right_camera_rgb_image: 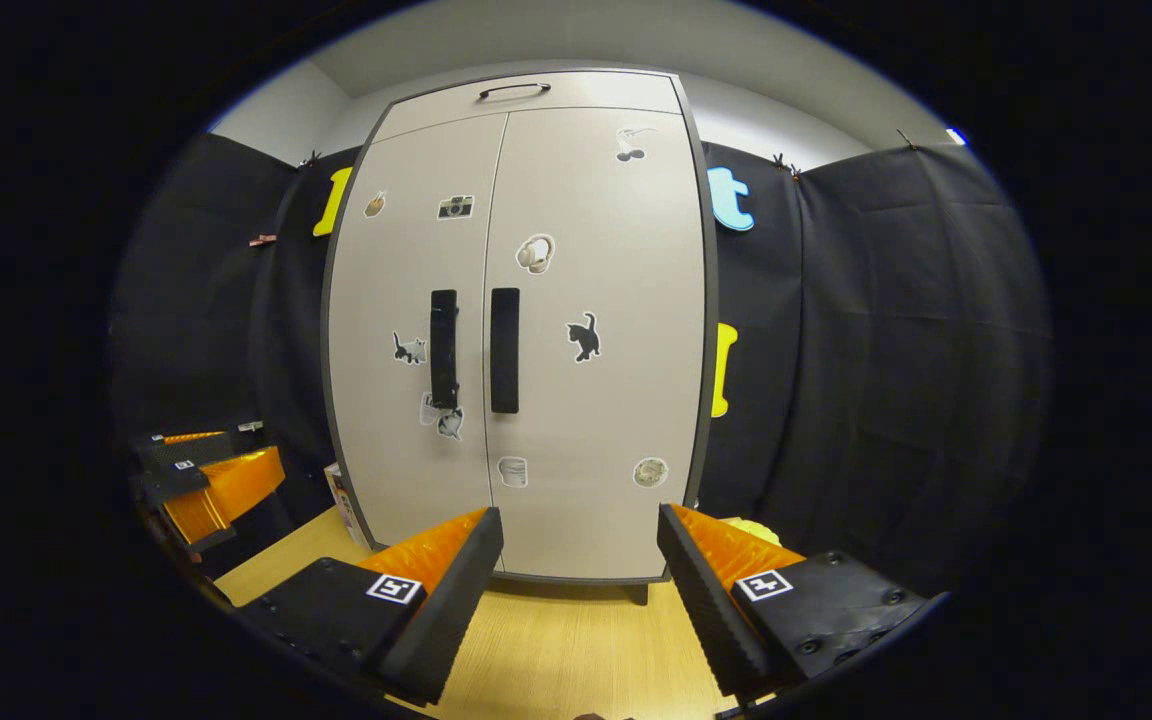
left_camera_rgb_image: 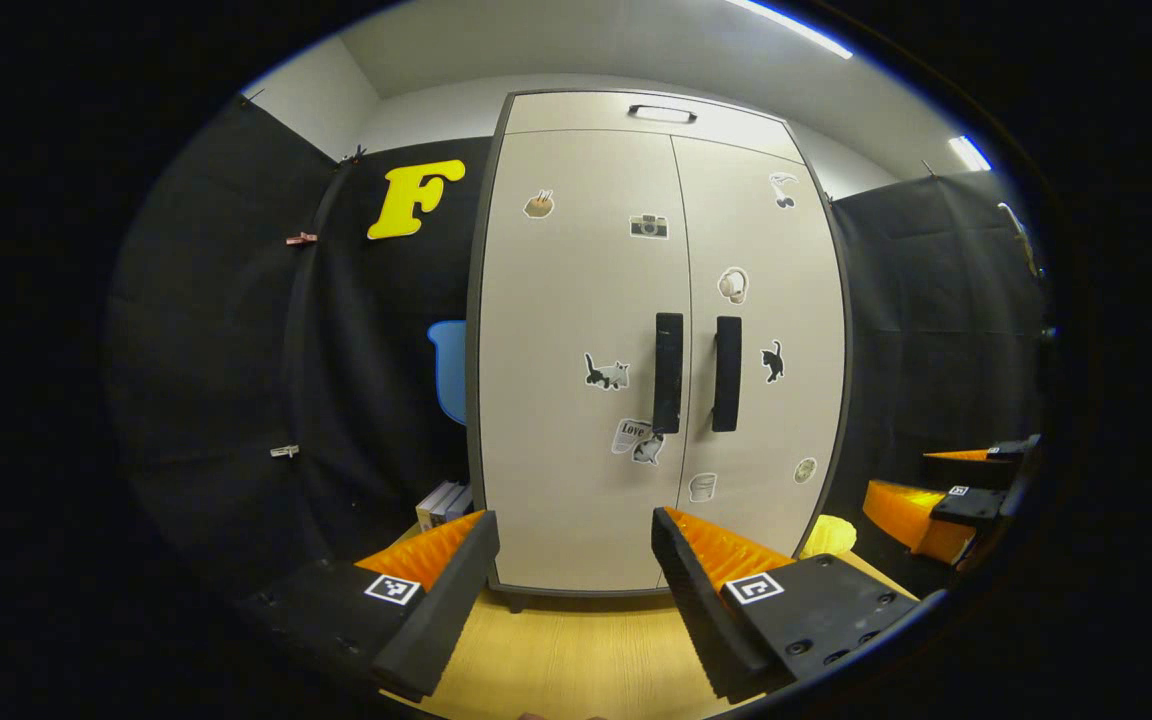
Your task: Open the right door of the double-door shoe cabinet with the right hand, and open the left door with the left hand.
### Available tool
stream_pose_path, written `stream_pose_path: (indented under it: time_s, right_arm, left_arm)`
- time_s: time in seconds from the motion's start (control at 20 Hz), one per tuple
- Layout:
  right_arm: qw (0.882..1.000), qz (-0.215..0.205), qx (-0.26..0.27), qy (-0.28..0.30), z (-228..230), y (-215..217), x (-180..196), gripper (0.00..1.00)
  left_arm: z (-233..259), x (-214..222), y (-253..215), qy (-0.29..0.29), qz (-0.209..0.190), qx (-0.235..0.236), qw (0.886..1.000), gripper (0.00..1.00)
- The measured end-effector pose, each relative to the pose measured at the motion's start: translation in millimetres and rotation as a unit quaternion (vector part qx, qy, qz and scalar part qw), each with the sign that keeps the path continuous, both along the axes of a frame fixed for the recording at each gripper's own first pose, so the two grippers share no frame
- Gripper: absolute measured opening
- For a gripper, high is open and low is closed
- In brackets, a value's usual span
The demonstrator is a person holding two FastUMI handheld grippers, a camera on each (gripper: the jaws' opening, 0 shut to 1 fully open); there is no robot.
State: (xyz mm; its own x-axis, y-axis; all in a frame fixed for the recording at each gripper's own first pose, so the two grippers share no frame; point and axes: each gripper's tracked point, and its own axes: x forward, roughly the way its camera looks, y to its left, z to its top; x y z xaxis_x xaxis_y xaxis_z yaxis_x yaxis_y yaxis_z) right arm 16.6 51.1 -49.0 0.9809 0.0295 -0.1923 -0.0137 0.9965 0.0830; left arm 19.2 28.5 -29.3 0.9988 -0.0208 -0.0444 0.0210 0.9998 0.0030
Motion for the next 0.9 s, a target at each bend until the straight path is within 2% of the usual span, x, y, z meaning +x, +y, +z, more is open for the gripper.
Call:
stream_pose_path:
  time_s: [0.4,0.9]
  right_arm:
    - [1.0,0.012,-0.002,-0.013,34.6,15.7,65.0,0.98]
    - [0.998,0.027,-0.01,-0.053,83.5,51.5,142.9,0.98]
  left_arm:
    - [2.4,-2.0,23.7,-0.008,0.011,0.013,1.0,0.95]
    - [-10.6,-14.8,62.6,0.002,0.047,-0.012,0.999,0.95]
